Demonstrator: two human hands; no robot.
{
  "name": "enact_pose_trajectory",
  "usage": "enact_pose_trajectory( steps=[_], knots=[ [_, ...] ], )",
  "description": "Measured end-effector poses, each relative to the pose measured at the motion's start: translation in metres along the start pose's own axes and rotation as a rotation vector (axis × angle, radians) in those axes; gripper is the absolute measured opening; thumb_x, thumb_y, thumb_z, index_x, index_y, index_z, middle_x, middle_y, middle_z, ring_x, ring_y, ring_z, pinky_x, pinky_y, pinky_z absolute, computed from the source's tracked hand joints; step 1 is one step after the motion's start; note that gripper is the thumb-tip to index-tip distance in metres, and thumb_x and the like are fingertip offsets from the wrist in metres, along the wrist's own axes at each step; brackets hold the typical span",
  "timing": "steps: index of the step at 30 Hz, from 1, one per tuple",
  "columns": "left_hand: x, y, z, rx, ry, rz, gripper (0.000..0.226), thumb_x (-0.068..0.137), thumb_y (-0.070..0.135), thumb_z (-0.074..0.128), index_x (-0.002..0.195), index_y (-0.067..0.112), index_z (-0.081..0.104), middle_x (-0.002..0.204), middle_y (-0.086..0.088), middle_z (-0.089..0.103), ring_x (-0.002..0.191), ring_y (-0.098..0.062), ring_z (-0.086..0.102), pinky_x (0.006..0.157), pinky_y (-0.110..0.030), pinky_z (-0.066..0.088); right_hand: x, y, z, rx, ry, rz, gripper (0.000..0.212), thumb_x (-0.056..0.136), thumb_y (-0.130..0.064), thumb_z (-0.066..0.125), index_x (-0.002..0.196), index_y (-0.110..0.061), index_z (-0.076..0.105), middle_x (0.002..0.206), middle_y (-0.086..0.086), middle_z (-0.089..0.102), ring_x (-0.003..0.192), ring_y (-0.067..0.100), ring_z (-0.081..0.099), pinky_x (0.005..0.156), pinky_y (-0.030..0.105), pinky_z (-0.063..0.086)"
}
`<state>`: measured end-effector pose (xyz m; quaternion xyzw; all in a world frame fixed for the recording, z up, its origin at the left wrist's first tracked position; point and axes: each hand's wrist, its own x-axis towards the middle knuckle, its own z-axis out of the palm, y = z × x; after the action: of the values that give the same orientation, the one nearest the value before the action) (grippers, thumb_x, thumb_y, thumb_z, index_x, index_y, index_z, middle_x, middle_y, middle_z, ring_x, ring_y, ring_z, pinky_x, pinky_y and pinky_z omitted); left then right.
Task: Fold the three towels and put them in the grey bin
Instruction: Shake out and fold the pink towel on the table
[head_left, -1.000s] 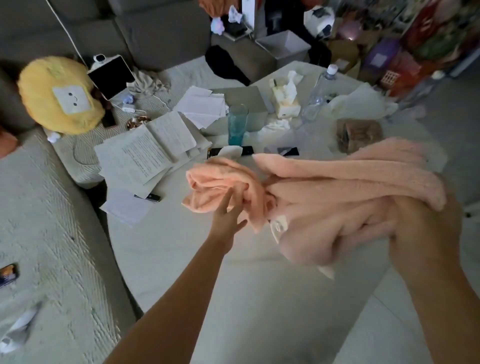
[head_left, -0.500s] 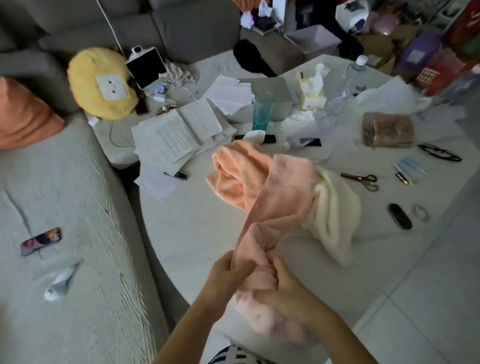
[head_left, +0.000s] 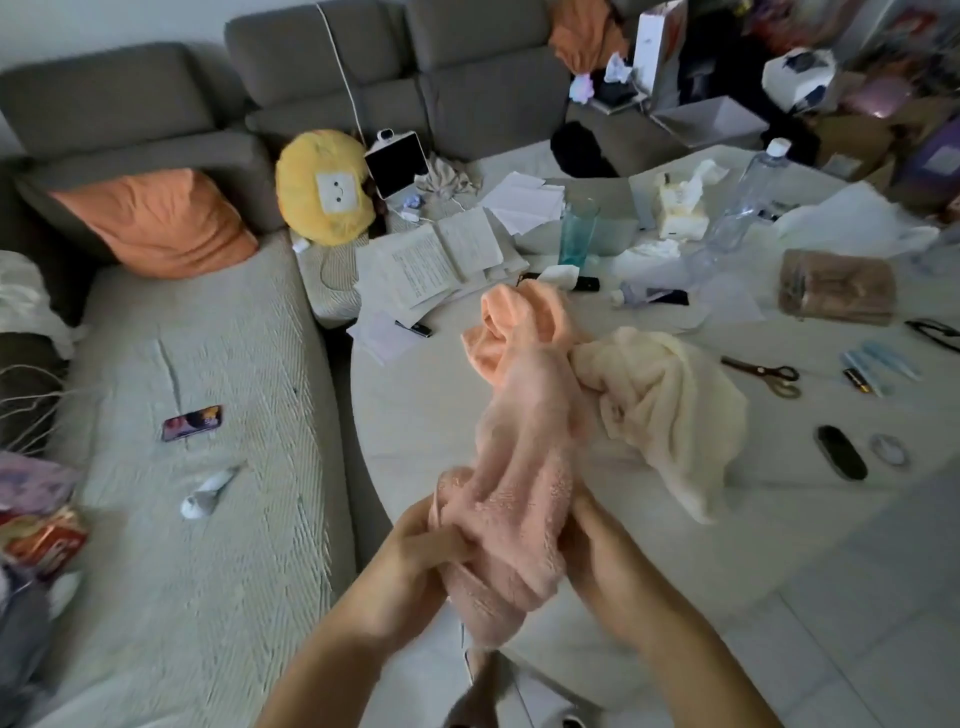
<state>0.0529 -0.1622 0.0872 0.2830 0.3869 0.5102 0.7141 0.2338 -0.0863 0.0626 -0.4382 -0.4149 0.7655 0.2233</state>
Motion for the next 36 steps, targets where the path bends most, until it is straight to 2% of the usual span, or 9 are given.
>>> enact_pose_trajectory(
  steps=[4,6,11,14,17,21,27,33,36],
  knots=[
    [-0.022,-0.042,0.002,-0.007,0.089,-0.078,0.054,0.098,0.031,0.046,0.143,0.002,0.048,0.141,-0.033,0.051,0.134,-0.047,0.046,0.114,-0.061,0.032,-0.033,0.046,-0.01,-0.095,0.213,0.012,0.024,0.078,-0.044,0.064,0.094,-0.03,0.073,0.093,0.009,0.077,0.081,0.017,0.073,0.064,0.033,0.056],
    [-0.031,-0.055,-0.001,0.057,0.132,-0.08,0.053,0.101,0.034,0.045,0.146,0.005,0.046,0.145,-0.026,0.051,0.137,-0.044,0.045,0.114,-0.061,0.031,-0.041,0.067,-0.022,-0.019,0.331,0.03,0.022,0.076,-0.04,0.065,0.09,-0.027,0.075,0.088,0.006,0.078,0.08,0.018,0.074,0.063,0.03,0.055],
    [-0.054,-0.06,-0.029,-0.284,0.459,0.002,0.049,0.094,0.034,0.053,0.124,-0.002,0.066,0.127,-0.028,0.065,0.122,-0.039,0.061,0.092,-0.046,0.055,-0.059,0.079,-0.085,0.216,0.669,0.05,0.018,0.09,-0.021,0.06,0.095,-0.011,0.075,0.078,0.008,0.074,0.066,0.022,0.071,0.051,0.029,0.053],
    [-0.05,-0.059,-0.041,-0.211,0.594,-0.044,0.045,0.098,0.037,0.051,0.115,0.002,0.073,0.116,-0.025,0.071,0.106,-0.032,0.071,0.076,-0.039,0.061,-0.06,0.078,-0.124,0.252,0.732,0.072,0.014,0.096,-0.013,0.055,0.102,-0.008,0.067,0.081,0.01,0.073,0.071,0.021,0.07,0.061,0.032,0.054],
    [-0.036,-0.07,-0.044,0.003,0.696,-0.136,0.033,0.102,0.022,0.048,0.118,-0.001,0.066,0.101,-0.022,0.076,0.089,-0.031,0.076,0.068,-0.038,0.059,-0.062,0.086,-0.139,0.041,0.661,0.167,0.013,0.088,-0.014,0.067,0.098,-0.007,0.069,0.08,0.009,0.074,0.075,0.025,0.068,0.066,0.032,0.05],
    [-0.025,-0.084,-0.05,0.103,0.749,-0.198,0.026,0.103,0.015,0.049,0.116,-0.001,0.064,0.099,-0.024,0.075,0.089,-0.036,0.074,0.075,-0.045,0.06,-0.053,0.099,-0.152,-0.386,0.856,0.173,0.045,0.078,-0.011,0.076,0.118,0.004,0.059,0.104,0.02,0.066,0.084,0.03,0.062,0.068,0.031,0.047],
    [-0.023,-0.087,-0.064,0.112,0.804,-0.227,0.029,0.105,0.027,0.048,0.114,0.008,0.068,0.105,-0.022,0.075,0.098,-0.037,0.073,0.087,-0.054,0.057,-0.008,0.093,-0.145,-0.926,0.621,0.124,0.022,0.087,-0.012,0.059,0.107,-0.012,0.07,0.109,0.009,0.071,0.103,0.031,0.064,0.085,0.035,0.049],
    [-0.021,-0.091,-0.09,-0.068,0.797,-0.266,0.035,0.101,0.024,0.052,0.124,-0.001,0.062,0.118,-0.028,0.069,0.109,-0.039,0.069,0.095,-0.052,0.054,0.035,0.099,-0.127,-0.933,0.472,0.353,0.022,0.096,-0.027,0.052,0.11,-0.014,0.063,0.113,0.01,0.068,0.108,0.03,0.062,0.088,0.035,0.045],
    [-0.024,-0.104,-0.092,-0.103,0.723,-0.322,0.032,0.093,0.013,0.059,0.123,0.005,0.066,0.116,-0.027,0.07,0.101,-0.04,0.07,0.073,-0.044,0.058,0.046,0.104,-0.115,-0.799,0.398,0.42,0.021,0.086,-0.031,0.066,0.089,-0.013,0.057,0.091,0.005,0.062,0.085,0.018,0.057,0.076,0.031,0.044]
  ],
)
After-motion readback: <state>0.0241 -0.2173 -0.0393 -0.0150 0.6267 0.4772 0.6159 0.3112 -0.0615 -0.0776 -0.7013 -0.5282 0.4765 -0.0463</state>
